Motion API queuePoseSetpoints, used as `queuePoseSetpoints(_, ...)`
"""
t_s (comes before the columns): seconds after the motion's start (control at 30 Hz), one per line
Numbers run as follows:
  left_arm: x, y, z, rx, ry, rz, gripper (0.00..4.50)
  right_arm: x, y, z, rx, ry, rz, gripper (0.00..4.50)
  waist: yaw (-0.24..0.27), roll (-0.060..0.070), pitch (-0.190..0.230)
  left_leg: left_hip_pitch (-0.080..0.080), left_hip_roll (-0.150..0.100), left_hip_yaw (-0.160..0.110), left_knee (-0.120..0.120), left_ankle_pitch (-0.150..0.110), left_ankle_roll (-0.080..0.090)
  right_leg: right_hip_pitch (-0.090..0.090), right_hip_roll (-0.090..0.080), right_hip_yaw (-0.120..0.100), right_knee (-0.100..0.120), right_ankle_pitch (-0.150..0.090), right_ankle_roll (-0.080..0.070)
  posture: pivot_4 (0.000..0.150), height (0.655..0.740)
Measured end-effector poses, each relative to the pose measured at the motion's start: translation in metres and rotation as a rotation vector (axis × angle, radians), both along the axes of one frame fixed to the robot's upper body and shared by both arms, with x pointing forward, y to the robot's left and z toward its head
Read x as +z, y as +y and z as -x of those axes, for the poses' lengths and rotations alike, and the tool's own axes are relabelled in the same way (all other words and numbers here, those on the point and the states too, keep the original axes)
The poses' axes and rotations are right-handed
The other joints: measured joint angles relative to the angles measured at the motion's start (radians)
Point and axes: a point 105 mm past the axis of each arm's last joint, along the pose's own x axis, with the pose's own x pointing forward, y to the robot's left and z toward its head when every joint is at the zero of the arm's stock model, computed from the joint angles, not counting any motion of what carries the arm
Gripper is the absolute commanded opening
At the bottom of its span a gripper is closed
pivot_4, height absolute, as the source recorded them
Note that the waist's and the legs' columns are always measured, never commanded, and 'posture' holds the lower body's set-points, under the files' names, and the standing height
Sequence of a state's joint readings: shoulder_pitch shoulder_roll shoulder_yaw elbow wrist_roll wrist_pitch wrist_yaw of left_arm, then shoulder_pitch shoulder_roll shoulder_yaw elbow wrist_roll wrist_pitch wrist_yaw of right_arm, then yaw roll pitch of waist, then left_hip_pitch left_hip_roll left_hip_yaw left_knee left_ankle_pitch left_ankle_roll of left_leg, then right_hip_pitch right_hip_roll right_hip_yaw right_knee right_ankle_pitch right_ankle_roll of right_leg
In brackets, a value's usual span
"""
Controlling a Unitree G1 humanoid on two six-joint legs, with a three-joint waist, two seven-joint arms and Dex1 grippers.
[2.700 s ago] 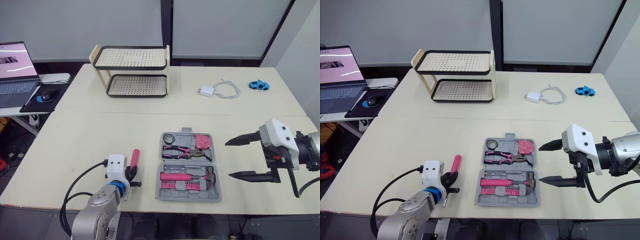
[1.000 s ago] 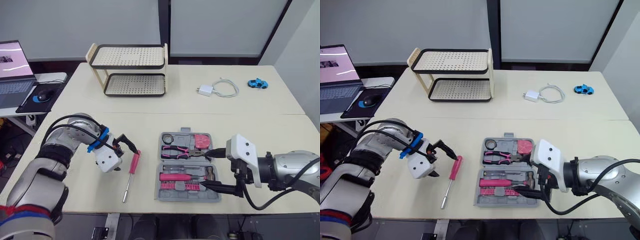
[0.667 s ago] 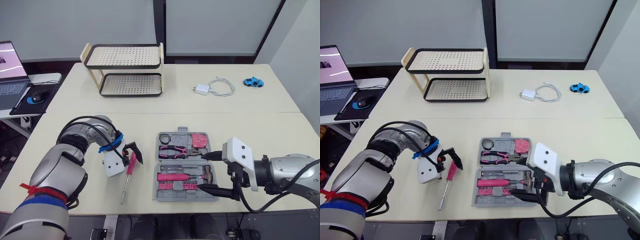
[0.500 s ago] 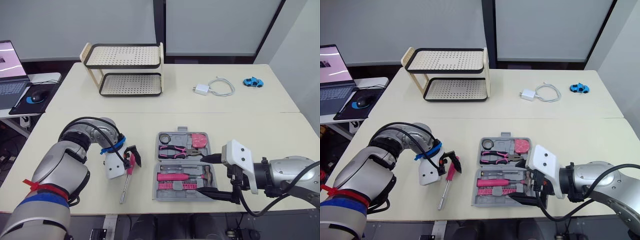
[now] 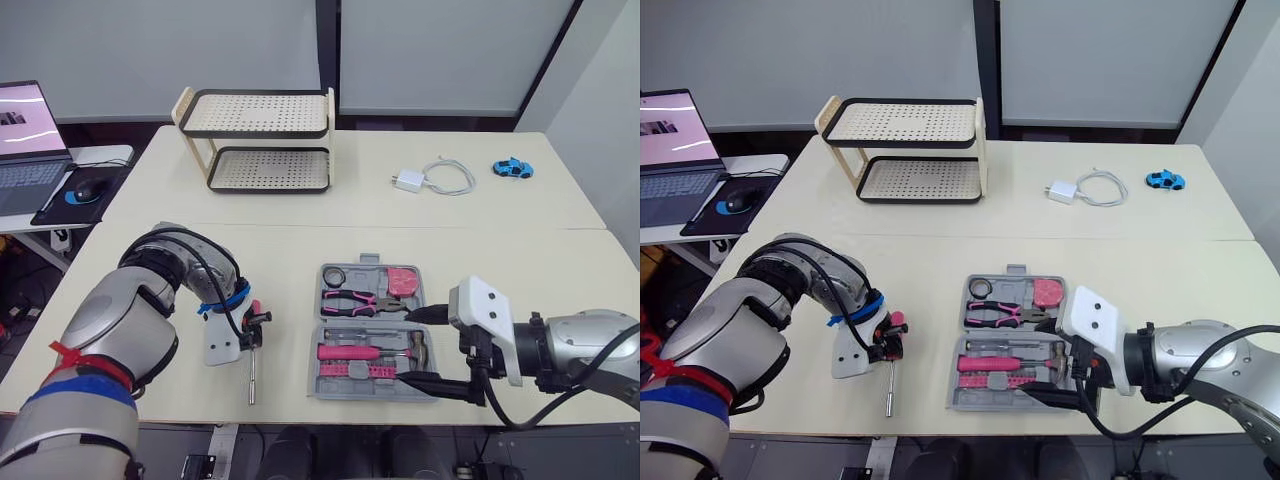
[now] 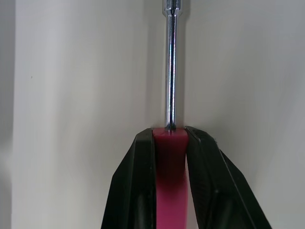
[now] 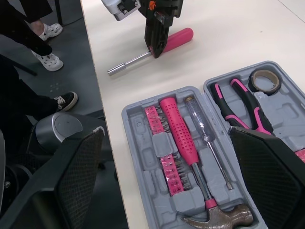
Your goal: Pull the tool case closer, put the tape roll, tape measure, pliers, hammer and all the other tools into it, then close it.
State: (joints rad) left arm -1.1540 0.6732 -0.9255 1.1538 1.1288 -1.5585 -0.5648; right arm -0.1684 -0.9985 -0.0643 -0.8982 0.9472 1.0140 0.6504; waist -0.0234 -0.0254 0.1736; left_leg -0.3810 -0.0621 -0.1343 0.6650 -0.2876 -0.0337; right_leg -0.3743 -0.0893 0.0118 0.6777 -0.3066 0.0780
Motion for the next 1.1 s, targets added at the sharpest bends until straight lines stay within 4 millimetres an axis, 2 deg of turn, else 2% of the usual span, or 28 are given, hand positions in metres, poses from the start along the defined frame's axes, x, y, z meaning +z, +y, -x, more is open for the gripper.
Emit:
queuePoseSetpoints(0.23, 0.012, 0.015, 0.006, 0.045, 0.006, 0.079, 0.53, 0.003, 0.001, 0.0, 0.011, 0.0, -0.008, 4.5, -0.004, -0.005, 0.003, -0.004, 0.0, 0.0, 0.0, 0.0, 0.0, -0.006, 0.0, 0.001, 0.002, 0.0, 0.0, 0.15, 0.74)
queuePoseSetpoints(0.4, 0.027, 0.018, -0.001, 0.069, -0.037, 0.101, 0.53, 0.005, 0.004, -0.002, 0.019, -0.008, -0.02, 4.5, -0.004, -0.005, 0.003, -0.004, 0.0, 0.0, 0.0, 0.0, 0.0, -0.006, 0.0, 0.001, 0.002, 0.0, 0.0, 0.15, 0.74)
queuePoseSetpoints(0.73, 0.031, 0.024, -0.004, 0.089, -0.049, 0.057, 0.53, 0.005, 0.006, -0.01, 0.015, -0.028, -0.012, 4.5, -0.006, -0.005, 0.003, -0.004, 0.0, 0.0, 0.0, 0.0, 0.0, -0.006, 0.001, 0.0, 0.002, 0.0, 0.0, 0.15, 0.74)
queuePoseSetpoints(0.9, 0.04, 0.017, -0.015, 0.15, -0.102, 0.127, 0.53, 0.004, 0.009, -0.01, 0.021, -0.025, -0.019, 4.5, -0.007, -0.005, 0.003, -0.004, 0.0, 0.0, 0.0, 0.0, 0.0, -0.007, 0.001, 0.001, 0.002, 0.0, 0.0, 0.15, 0.74)
queuePoseSetpoints(1.1, 0.052, 0.019, -0.027, 0.292, -0.16, 0.227, 0.53, 0.005, 0.011, -0.011, 0.022, -0.033, -0.021, 4.5, -0.009, -0.005, 0.003, -0.005, 0.0, 0.0, 0.001, 0.0, 0.0, -0.008, 0.001, 0.001, 0.003, 0.0, 0.0, 0.15, 0.74)
